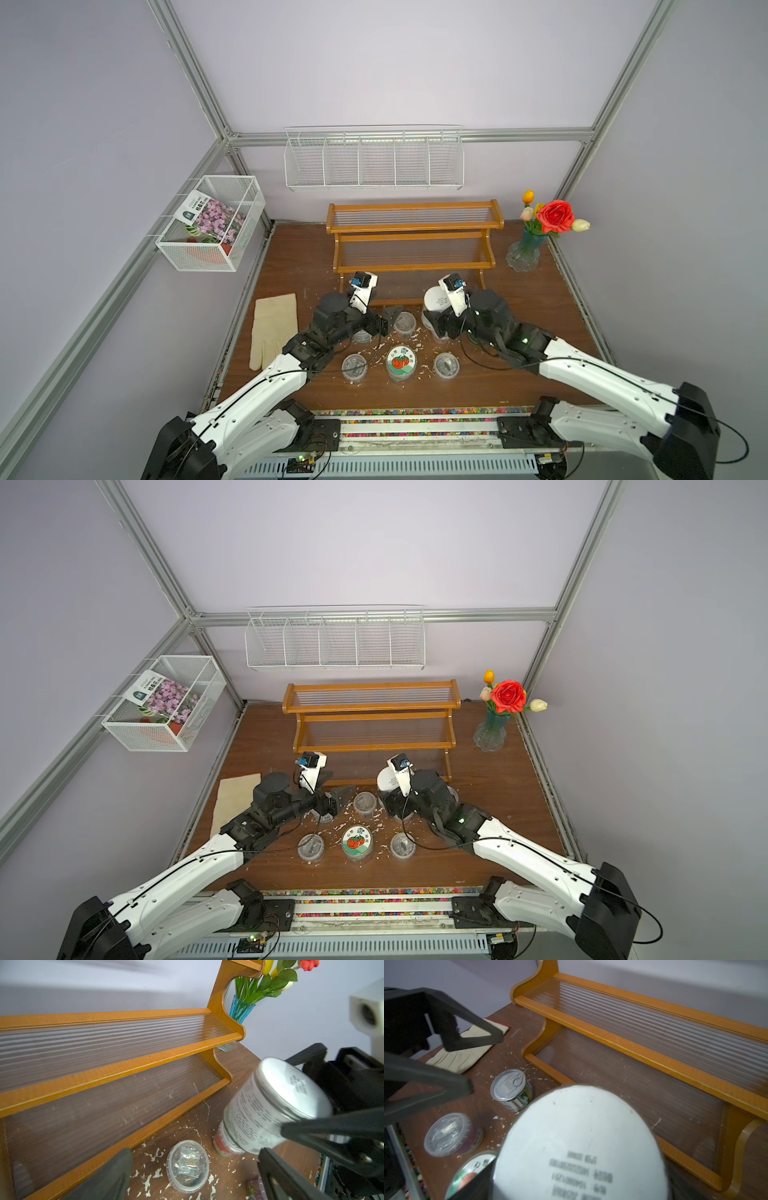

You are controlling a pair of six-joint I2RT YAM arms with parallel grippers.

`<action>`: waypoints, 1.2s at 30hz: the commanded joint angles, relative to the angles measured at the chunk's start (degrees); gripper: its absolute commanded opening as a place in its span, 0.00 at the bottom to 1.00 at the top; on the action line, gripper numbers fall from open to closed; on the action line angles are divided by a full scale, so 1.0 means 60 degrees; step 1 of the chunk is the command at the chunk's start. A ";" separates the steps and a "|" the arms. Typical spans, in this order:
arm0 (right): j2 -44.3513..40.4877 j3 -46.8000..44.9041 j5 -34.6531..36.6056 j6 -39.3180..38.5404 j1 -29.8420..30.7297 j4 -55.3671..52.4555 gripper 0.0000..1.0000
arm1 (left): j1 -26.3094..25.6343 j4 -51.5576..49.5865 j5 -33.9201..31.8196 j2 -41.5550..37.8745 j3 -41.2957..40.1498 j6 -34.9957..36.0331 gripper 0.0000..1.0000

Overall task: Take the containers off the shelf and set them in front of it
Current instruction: 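Pick up a container from the shelf, then place the container at the center of the board.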

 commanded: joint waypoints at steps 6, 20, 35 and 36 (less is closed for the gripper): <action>-0.2102 -0.0023 0.2815 0.1533 0.1897 -0.3548 0.70 | 0.0035 0.0792 0.0954 -0.0064 -0.0382 -0.0071 0.98; -0.4464 -0.1662 0.4267 0.5272 0.3096 -0.6623 0.68 | -0.1694 0.1452 0.0092 0.0225 -0.0801 -0.0500 0.97; -0.5014 -0.3990 0.5450 0.5802 0.3110 -0.4605 0.69 | -0.1715 0.1369 -0.0617 0.0307 -0.0832 -0.0471 0.98; -0.4935 -0.4058 0.5493 0.5880 0.3104 -0.4589 0.69 | -0.1704 0.1341 -0.0679 0.0275 -0.0857 -0.0487 0.98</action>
